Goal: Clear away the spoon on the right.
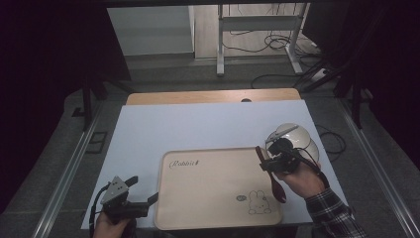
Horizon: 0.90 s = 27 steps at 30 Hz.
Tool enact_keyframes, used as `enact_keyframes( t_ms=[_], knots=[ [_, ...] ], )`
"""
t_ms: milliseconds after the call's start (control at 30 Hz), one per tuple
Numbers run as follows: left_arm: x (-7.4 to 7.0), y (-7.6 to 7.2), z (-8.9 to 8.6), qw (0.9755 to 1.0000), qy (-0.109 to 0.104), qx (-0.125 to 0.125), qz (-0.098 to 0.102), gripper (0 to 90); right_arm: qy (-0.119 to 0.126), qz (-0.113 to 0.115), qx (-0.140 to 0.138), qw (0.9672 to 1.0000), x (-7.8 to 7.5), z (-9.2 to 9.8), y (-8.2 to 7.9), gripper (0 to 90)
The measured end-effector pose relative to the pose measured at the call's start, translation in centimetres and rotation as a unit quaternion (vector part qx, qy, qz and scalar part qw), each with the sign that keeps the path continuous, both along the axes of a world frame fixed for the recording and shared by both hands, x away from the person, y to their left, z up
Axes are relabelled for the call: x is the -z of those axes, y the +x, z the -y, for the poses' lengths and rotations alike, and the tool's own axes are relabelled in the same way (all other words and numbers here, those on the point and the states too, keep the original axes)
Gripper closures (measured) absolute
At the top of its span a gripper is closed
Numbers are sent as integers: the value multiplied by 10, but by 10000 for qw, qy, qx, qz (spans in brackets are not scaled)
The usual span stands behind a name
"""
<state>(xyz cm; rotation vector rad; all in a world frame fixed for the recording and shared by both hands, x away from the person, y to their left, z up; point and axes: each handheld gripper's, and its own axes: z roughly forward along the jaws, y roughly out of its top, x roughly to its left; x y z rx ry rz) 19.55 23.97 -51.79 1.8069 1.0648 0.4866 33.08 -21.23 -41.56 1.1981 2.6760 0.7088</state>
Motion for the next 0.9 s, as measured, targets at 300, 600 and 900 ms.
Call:
enact_keyframes(
  t_ms=[300, 600, 900],
  knots=[
    [0, 0, 0, 10000, 5, 5, 1, 47, 20, -177, -68, 9998, 10, -9, -6, 785],
    [0, 0, 0, 10000, -2, 6, -1, 47, 56, -425, -134, 9990, 31, -17, -10, 784],
    [0, 0, 0, 10000, 0, 9, 4, 47, 87, -421, -96, 9990, 51, -22, -8, 778]
  ],
)
